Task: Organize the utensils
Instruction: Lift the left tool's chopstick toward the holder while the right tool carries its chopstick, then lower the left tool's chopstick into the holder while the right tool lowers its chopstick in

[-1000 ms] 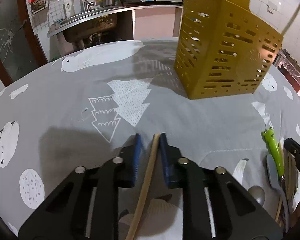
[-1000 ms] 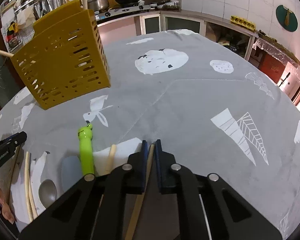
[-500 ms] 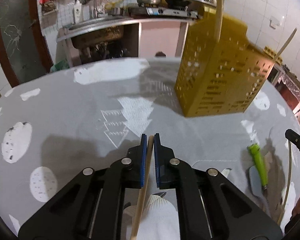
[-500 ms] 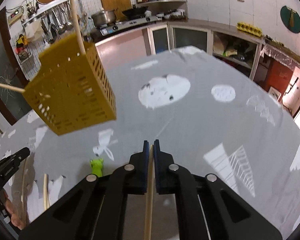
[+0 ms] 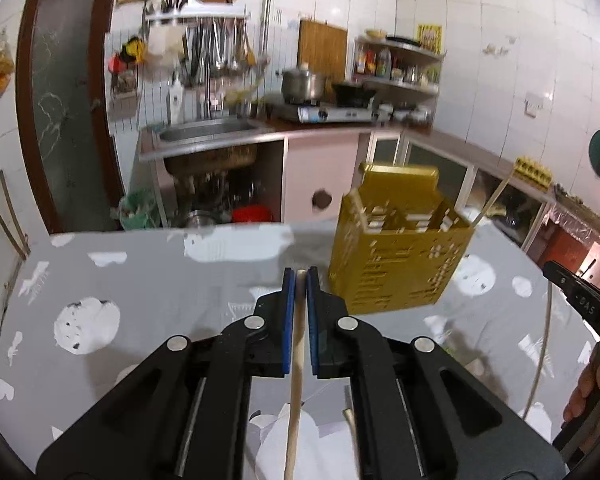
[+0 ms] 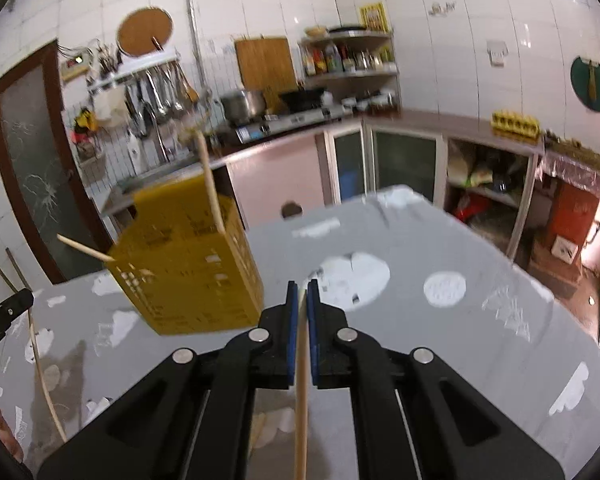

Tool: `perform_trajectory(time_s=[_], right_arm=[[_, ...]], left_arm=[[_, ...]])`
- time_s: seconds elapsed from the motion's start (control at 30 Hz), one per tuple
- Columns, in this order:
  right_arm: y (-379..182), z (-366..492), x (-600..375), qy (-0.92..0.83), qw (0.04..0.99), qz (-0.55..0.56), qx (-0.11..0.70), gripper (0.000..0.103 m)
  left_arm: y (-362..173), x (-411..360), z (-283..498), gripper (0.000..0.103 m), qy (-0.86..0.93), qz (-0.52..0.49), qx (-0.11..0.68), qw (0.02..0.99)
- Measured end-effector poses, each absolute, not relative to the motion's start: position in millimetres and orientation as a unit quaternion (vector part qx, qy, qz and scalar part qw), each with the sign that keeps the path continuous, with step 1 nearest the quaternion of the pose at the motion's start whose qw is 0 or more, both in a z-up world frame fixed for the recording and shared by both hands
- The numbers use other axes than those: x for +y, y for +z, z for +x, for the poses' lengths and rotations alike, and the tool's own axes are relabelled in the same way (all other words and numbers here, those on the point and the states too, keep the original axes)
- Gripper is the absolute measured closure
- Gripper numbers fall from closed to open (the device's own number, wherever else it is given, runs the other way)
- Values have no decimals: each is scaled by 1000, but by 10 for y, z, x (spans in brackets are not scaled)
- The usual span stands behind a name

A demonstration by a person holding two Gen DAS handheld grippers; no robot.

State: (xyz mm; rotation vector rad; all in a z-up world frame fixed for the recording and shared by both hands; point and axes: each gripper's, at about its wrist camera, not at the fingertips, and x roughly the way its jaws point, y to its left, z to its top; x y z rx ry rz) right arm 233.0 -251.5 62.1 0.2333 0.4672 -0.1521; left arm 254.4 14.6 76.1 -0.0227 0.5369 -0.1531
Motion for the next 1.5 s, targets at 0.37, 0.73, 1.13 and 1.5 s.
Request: perform_trajectory(time_s=[0.37, 0.73, 1.13, 1.5], right_arm=[[942, 2070, -2345, -47, 985, 79, 147, 98], [1024, 2103, -2430, -43, 987, 79, 134, 98], [1135, 2250, -2403, -40, 990, 67, 122, 98], [1302, 2371, -2350, -29, 991, 62, 113, 98]], left_arm=[[1011, -21, 2203, 98, -76, 6, 203, 976], [1077, -43, 2187, 98, -71, 6, 183, 981], [1183, -32, 2295, 98, -73, -12, 174, 982], [1401, -109, 2416, 98, -85, -18, 159, 983]])
